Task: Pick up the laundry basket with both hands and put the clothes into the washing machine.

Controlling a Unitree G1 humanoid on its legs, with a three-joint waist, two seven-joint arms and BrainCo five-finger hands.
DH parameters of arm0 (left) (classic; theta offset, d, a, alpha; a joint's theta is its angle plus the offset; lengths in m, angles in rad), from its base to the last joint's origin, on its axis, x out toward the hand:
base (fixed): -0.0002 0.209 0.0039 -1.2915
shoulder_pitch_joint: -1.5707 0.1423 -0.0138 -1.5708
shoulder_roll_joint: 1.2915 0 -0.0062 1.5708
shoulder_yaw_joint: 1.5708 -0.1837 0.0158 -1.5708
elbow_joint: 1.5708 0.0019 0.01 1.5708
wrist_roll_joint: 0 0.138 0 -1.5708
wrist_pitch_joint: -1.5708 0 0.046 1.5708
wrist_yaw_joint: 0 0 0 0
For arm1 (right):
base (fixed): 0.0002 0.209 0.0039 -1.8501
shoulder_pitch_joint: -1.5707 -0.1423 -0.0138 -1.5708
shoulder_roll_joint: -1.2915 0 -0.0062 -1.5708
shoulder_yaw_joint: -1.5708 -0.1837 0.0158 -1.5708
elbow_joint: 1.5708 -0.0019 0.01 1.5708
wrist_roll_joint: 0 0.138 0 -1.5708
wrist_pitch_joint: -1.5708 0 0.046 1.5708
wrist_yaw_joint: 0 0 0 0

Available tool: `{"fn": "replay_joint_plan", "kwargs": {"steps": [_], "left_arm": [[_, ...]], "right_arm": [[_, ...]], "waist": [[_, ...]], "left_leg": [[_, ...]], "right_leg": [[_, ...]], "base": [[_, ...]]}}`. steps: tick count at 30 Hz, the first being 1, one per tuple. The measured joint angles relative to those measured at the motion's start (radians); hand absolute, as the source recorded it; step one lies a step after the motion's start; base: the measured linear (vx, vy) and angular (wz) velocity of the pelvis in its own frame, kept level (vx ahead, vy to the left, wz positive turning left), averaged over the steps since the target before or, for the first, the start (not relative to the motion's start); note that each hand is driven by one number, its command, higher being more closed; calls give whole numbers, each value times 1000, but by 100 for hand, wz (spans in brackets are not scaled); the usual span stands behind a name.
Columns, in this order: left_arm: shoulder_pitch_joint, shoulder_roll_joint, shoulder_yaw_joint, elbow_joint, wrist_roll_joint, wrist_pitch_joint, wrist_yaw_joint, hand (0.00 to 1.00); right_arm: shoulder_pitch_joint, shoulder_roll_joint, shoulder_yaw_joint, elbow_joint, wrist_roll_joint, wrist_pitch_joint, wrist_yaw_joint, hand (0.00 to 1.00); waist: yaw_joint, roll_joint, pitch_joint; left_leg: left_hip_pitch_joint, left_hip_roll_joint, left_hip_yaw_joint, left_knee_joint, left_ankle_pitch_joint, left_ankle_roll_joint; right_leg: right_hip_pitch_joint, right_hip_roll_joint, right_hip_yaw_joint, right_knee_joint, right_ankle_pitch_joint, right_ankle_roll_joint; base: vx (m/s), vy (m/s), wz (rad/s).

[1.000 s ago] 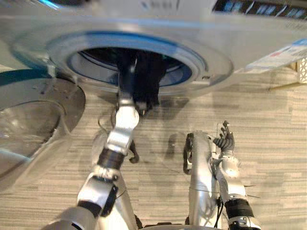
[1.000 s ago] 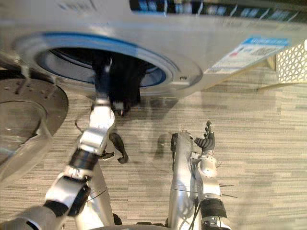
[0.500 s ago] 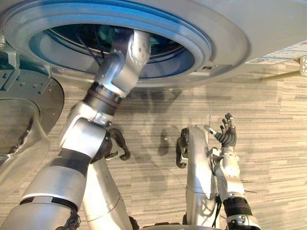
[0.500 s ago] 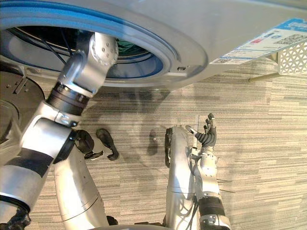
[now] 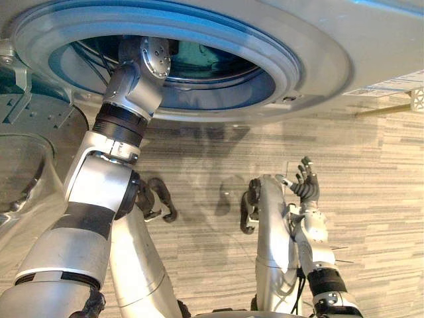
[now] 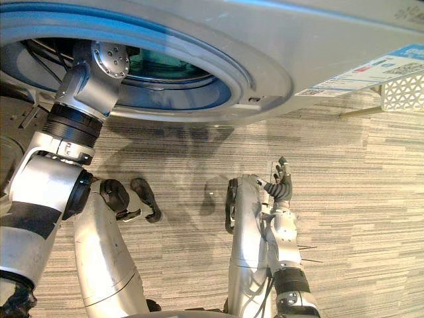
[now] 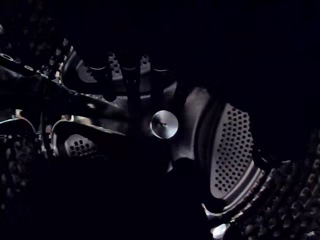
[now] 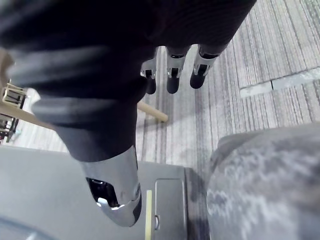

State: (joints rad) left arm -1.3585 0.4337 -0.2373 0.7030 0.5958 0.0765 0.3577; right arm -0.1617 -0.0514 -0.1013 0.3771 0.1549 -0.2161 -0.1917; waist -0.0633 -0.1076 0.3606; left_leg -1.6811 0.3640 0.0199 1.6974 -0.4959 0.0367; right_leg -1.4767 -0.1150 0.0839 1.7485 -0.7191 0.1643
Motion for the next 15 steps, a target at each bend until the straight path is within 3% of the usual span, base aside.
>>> {"fn": "replay_joint_plan", "kwargs": {"steps": [5,8,11,13,14,15], "left_arm": [[131,9,54,-222,-14,-3,96,0],[263,2,96,-360,-13,-1,143,0],[435,-50,126,-433,-24,-3,144,0],[583,-108,156,-468,-97,-27,132,0],[708,-161,170,-471,-189,-79,93,0],[784,-195,172,-471,-252,-94,68,0]], "right_arm": [[45,16,1,-2,-10,3,-6,0],[54,31,1,-2,-12,8,-22,0],[54,50,2,-2,-28,17,-23,0],[62,54,2,-3,-31,33,-23,0],[83,54,1,-3,-39,51,-22,0],[97,56,1,0,-47,67,-20,0]], "waist": [[19,1,-1],[24,1,-1],[29,2,-1],[40,3,-2],[54,3,-2],[59,4,-2]], "left_leg": [[67,-16,6,-70,22,-14],[113,-25,9,-140,49,-21],[188,-34,11,-215,69,-37],[263,-36,15,-276,80,-54],[348,-38,24,-340,91,-68],[408,-43,30,-384,99,-75]], "right_leg": [[69,-11,-22,-65,3,-7],[117,-25,-50,-128,16,-31],[192,-29,-76,-196,26,-47],[264,-28,-94,-257,37,-57],[343,-28,-110,-319,51,-67],[402,-28,-120,-363,57,-71]], "base": [[61,-35,10],[87,-45,16],[143,-72,17],[181,-87,12],[199,-91,16],[206,-88,20]]}}
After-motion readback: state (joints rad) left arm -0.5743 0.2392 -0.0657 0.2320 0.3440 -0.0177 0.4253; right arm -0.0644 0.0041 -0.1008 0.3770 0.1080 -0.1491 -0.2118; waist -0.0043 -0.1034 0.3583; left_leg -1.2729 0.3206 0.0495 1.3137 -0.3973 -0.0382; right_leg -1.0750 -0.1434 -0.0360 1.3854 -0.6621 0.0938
